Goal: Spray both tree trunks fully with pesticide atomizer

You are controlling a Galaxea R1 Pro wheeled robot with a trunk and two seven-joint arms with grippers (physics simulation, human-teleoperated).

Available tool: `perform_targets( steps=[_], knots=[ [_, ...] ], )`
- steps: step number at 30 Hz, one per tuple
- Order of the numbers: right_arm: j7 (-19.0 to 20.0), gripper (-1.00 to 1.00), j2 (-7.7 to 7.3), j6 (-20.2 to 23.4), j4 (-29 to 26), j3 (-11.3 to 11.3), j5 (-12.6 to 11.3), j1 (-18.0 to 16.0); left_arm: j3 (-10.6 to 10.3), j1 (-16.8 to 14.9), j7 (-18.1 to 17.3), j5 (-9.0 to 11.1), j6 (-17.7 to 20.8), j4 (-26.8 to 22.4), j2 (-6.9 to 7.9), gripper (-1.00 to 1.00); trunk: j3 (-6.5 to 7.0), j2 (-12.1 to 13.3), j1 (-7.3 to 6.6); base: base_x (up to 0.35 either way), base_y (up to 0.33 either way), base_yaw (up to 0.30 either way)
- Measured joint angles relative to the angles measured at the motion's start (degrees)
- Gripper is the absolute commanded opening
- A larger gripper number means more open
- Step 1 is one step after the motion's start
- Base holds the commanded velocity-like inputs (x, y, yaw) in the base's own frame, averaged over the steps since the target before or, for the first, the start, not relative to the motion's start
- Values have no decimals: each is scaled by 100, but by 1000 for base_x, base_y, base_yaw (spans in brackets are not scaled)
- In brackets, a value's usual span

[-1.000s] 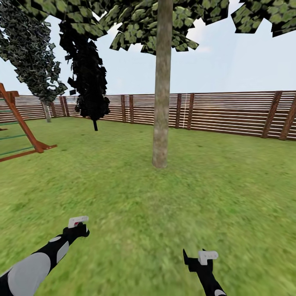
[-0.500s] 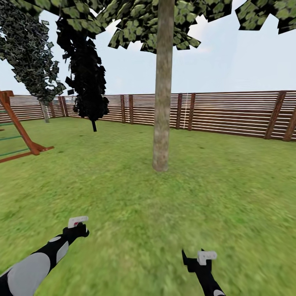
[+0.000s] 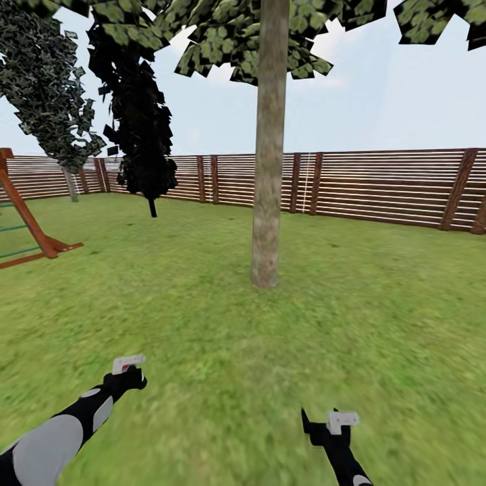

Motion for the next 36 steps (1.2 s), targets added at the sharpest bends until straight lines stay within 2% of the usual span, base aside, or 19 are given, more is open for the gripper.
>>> perform_targets(
  steps=[8,23,36],
  knots=[
    [10,100,-5,-2,-5,14,1,0,0,2,8,0,3,-1,6,-100,0,0,0,338,0,-31],
    [5,100,-5,-7,-7,13,-9,0,0,2,9,0,4,0,5,-100,0,0,0,338,0,-244],
    [-1,100,-5,-7,-7,13,-5,0,0,1,9,0,4,0,6,-100,0,0,0,338,0,-14]
  ],
)
